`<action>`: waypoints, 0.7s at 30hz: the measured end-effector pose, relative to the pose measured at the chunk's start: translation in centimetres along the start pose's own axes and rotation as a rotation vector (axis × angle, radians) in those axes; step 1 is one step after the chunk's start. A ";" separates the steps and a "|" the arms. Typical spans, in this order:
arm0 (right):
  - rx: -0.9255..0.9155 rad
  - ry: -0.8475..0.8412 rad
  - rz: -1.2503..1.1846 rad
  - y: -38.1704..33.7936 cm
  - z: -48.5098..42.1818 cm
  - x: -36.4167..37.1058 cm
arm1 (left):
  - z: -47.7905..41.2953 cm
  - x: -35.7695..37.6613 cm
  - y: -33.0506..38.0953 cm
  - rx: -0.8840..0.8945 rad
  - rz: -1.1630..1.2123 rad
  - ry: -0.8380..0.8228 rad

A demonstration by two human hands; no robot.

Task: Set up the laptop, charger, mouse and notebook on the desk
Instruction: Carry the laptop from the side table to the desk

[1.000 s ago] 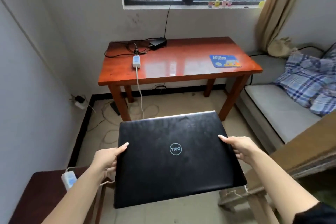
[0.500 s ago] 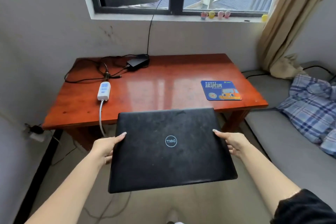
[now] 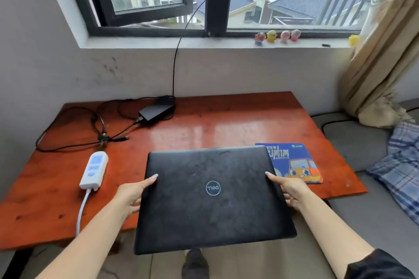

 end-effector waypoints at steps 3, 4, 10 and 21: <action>0.035 -0.002 0.027 -3.2 -4.5 1.4 | -4.6 1.9 3.0 -0.046 -0.024 0.002; 0.050 0.004 0.032 -4.1 -5.9 1.9 | -6.1 2.3 3.9 -0.060 -0.029 0.008; 0.094 -0.009 0.033 -9.1 -11.8 4.5 | -12.2 4.5 8.5 -0.087 -0.053 0.038; 0.127 -0.023 0.084 -13.9 -17.8 8.6 | -16.9 4.5 10.5 -0.165 -0.013 0.141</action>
Point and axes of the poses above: each hand's wrist, its own z-axis away from the middle knuckle, its own x-axis out of the palm, y = z × x, the point moved 5 cm from there along -z, towards the middle knuckle, and after that the axes turned 9 degrees about z, right-handed, at the moved point
